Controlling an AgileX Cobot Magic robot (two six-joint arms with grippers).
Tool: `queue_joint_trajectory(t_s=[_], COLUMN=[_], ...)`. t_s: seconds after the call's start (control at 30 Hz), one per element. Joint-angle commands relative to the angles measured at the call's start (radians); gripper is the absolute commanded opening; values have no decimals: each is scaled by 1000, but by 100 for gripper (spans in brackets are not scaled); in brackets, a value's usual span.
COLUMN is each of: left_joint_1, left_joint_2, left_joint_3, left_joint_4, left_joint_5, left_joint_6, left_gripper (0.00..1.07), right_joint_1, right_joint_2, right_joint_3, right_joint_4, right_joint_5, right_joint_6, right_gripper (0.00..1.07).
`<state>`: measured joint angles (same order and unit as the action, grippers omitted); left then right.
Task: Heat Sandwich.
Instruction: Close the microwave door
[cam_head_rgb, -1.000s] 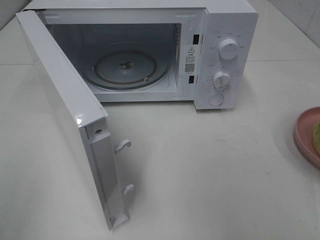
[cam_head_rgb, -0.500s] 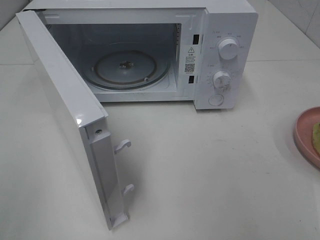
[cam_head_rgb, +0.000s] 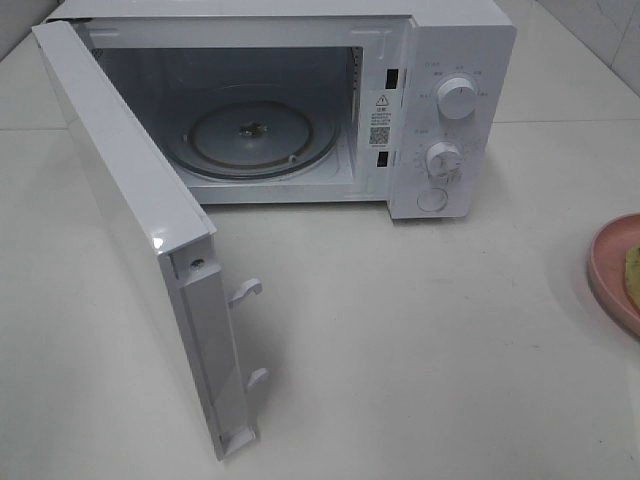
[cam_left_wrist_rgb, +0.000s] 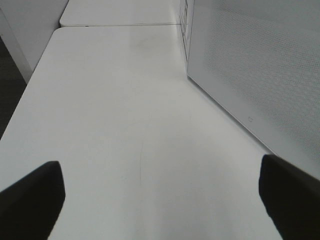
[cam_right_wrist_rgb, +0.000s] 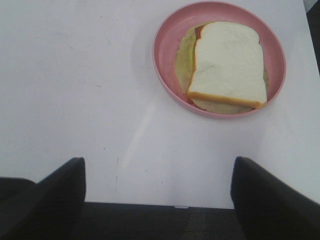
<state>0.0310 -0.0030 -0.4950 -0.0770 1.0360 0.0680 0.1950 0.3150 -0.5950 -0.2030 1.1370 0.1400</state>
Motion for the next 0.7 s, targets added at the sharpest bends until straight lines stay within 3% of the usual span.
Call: queue_joint_trajectory(t_s=[0.03,0.17,0.7], left_joint_1=[4,4,4], left_joint_2=[-22,-22,-22], left_joint_3=[2,2,2], left_joint_4=[-4,-4,-4], left_joint_5=[-7,-7,-7], left_joint_6=[-4,-4,-4], left_gripper=[101,101,101], right_joint_1=[-22,-57,-184], right_joint_2=[-40,-129,-347], right_joint_3=[26,84,89], right_joint_4=[-2,13,72], right_joint_5=[-26,-90,-100], right_joint_6=[-8,-7,-66], right_gripper=[76,76,76])
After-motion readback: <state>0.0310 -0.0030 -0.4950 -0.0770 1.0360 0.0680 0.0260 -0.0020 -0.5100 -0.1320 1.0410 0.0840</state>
